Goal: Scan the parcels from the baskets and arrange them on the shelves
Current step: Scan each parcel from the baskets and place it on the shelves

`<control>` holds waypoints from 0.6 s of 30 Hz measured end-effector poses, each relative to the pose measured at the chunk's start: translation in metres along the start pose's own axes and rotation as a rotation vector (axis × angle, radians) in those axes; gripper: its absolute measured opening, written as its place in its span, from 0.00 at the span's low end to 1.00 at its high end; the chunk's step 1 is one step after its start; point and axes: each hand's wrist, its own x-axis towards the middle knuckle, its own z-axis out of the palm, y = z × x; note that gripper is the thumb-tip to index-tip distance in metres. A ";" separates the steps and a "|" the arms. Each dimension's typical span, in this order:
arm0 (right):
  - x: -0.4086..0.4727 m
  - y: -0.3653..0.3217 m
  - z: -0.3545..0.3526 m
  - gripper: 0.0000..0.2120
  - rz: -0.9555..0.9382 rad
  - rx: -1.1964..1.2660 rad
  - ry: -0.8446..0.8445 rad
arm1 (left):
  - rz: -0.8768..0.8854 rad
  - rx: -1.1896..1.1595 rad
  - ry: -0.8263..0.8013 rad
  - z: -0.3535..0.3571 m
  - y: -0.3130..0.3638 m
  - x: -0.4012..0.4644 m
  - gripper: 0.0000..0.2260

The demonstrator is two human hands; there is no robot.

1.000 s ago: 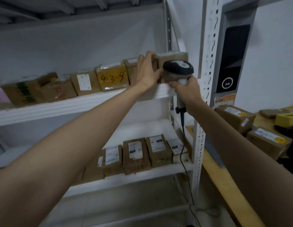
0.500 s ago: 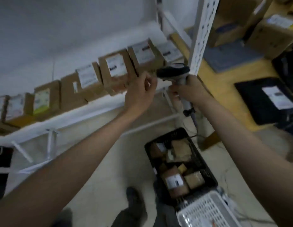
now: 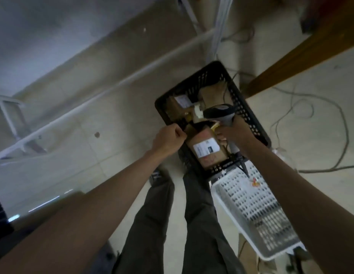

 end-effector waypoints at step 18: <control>0.174 0.223 0.081 0.10 0.318 0.223 0.060 | -0.104 0.207 -0.270 0.216 -0.098 0.197 0.45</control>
